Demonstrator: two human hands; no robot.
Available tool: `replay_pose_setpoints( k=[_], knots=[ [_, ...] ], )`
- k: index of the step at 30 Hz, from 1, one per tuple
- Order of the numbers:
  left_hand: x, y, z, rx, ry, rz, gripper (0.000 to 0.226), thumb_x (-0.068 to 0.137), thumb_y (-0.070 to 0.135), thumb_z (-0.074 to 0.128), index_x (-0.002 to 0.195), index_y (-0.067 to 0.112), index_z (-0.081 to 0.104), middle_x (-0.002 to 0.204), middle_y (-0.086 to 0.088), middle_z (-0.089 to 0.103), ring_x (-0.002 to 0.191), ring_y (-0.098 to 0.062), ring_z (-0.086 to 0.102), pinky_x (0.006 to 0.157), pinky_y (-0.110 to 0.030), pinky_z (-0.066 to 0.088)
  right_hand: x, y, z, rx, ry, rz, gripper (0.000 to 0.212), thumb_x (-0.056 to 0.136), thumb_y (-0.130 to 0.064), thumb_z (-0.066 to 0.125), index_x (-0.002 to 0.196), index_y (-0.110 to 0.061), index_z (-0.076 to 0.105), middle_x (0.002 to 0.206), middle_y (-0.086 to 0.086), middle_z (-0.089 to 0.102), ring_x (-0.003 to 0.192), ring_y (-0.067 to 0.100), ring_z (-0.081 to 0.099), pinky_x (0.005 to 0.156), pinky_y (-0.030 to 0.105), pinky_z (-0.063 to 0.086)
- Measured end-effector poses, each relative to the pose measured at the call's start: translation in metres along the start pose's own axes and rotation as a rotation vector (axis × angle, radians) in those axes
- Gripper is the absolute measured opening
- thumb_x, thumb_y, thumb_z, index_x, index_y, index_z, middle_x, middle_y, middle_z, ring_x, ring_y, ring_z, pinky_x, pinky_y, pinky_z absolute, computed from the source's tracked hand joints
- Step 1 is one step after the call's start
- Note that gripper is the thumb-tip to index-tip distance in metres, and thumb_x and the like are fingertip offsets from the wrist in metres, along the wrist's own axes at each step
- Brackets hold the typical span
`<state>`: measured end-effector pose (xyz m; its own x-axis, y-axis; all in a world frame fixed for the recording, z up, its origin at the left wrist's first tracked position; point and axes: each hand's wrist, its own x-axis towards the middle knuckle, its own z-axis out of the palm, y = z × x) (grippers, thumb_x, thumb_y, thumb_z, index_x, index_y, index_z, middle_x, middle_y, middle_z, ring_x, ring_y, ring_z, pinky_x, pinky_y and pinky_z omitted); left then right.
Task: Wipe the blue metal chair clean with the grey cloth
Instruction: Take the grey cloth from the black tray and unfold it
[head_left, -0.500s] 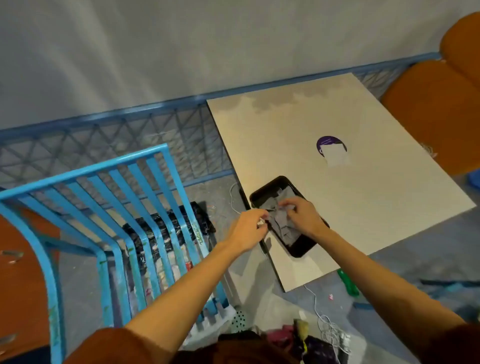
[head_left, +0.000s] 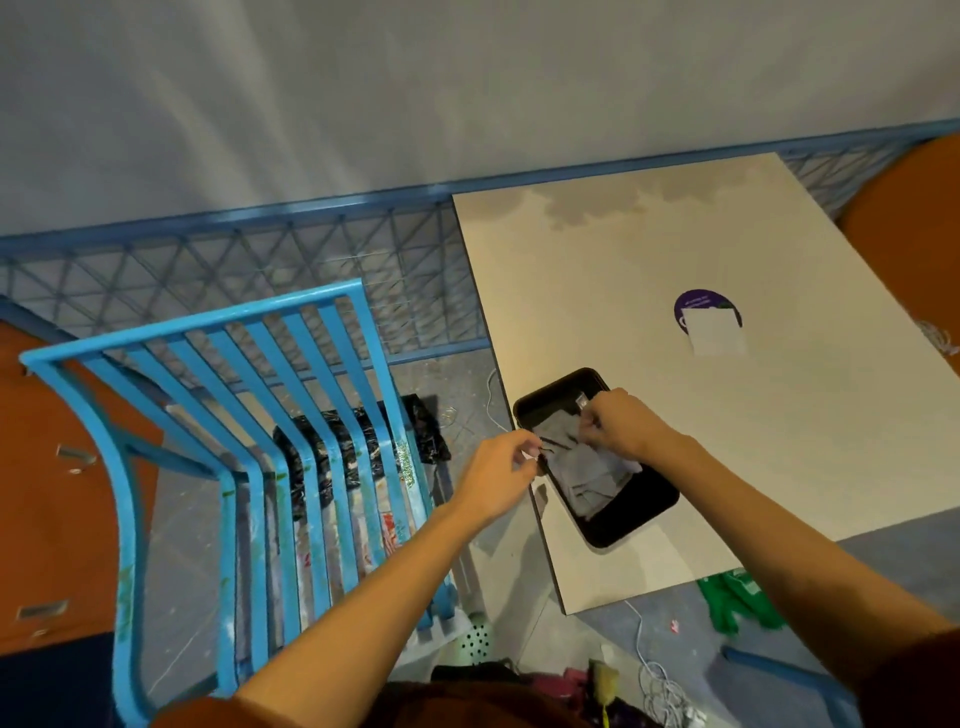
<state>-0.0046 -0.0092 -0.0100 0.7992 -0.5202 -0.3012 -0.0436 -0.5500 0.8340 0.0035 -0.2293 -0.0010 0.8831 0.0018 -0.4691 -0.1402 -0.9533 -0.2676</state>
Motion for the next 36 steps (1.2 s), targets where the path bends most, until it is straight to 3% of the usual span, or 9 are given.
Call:
replay_pose_setpoints(
  k=[6,12,16,20,24,26,28,32,36],
  knots=[
    [-0.021,0.01,-0.002,-0.184,-0.13,0.023,0.062,0.083,0.024,0.079,0.139,0.021,0.052,0.129,0.012,0.056,0.112,0.0,0.054,0.091,-0.016,0.044,-0.038,-0.055,-0.04,0.296,-0.111,-0.183,0.013,0.083,-0.017,0.074,0.07,-0.016,0.074,0.059,-0.012,0.066,0.057,0.004,0.058,0.059,0.025,0.046],
    [-0.07,0.003,-0.017,-0.534,0.03,-0.136,0.025,0.082,0.025,0.077,0.106,0.021,0.07,0.103,-0.004,0.075,0.1,-0.019,0.07,0.088,-0.037,0.057,-0.056,-0.113,-0.061,0.696,-0.038,-0.204,0.017,0.086,-0.015,0.072,0.071,-0.009,0.073,0.062,-0.004,0.064,0.054,-0.003,0.052,0.056,0.012,0.04],
    [-0.112,-0.01,-0.047,-0.634,0.235,-0.207,0.013,0.095,0.01,0.063,0.096,0.019,0.071,0.089,0.007,0.076,0.086,-0.01,0.071,0.072,-0.022,0.055,-0.056,-0.149,-0.045,0.901,-0.026,-0.177,0.021,0.091,-0.021,0.067,0.07,-0.018,0.07,0.06,-0.007,0.063,0.055,0.0,0.054,0.058,0.017,0.041],
    [-0.155,-0.026,-0.08,-0.716,0.381,-0.237,0.015,0.097,0.013,0.058,0.102,0.009,0.071,0.091,0.0,0.077,0.086,-0.014,0.073,0.07,-0.023,0.057,-0.061,-0.191,-0.013,0.907,-0.043,-0.194,0.012,0.09,-0.028,0.068,0.101,-0.023,0.07,0.09,-0.01,0.067,0.073,-0.004,0.06,0.066,0.012,0.044],
    [-0.196,-0.057,-0.105,-0.697,0.48,-0.298,0.026,0.096,0.022,0.061,0.106,-0.001,0.069,0.094,-0.019,0.073,0.086,-0.024,0.071,0.072,-0.04,0.059,-0.066,-0.231,0.035,0.875,-0.257,-0.253,0.07,0.075,-0.036,0.08,0.137,-0.031,0.049,0.127,-0.012,0.053,0.099,0.009,0.064,0.088,0.023,0.051],
    [-0.214,-0.072,-0.115,-0.68,0.492,-0.336,0.021,0.096,0.015,0.06,0.107,-0.002,0.068,0.083,-0.009,0.074,0.075,-0.012,0.07,0.063,-0.025,0.054,-0.071,-0.256,0.057,0.841,-0.348,-0.292,0.062,0.078,-0.024,0.08,0.134,-0.026,0.054,0.127,-0.012,0.056,0.106,0.004,0.061,0.09,0.017,0.049],
    [-0.237,-0.089,-0.129,-0.678,0.48,-0.354,0.017,0.097,0.005,0.057,0.109,0.0,0.067,0.081,0.001,0.072,0.068,-0.003,0.068,0.06,-0.014,0.049,-0.075,-0.288,0.079,0.842,-0.349,-0.293,0.044,0.082,-0.009,0.077,0.122,-0.018,0.063,0.108,-0.011,0.065,0.088,-0.005,0.063,0.078,0.009,0.048],
    [-0.277,-0.133,-0.159,-0.685,0.527,-0.362,0.017,0.095,0.001,0.059,0.11,0.001,0.066,0.077,-0.003,0.07,0.078,-0.022,0.067,0.065,-0.015,0.051,-0.077,-0.345,0.116,0.959,-0.216,-0.14,0.017,0.084,-0.004,0.073,0.092,-0.02,0.071,0.087,-0.005,0.071,0.076,0.003,0.066,0.07,0.018,0.05],
    [-0.32,-0.18,-0.193,-0.693,0.518,-0.371,0.025,0.091,0.007,0.068,0.107,0.026,0.065,0.102,0.006,0.074,0.097,-0.011,0.07,0.078,-0.023,0.057,-0.077,-0.407,0.142,0.91,-0.154,-0.153,0.005,0.09,-0.007,0.066,0.087,-0.009,0.069,0.073,-0.002,0.066,0.062,-0.001,0.058,0.061,0.014,0.046]
  ],
)
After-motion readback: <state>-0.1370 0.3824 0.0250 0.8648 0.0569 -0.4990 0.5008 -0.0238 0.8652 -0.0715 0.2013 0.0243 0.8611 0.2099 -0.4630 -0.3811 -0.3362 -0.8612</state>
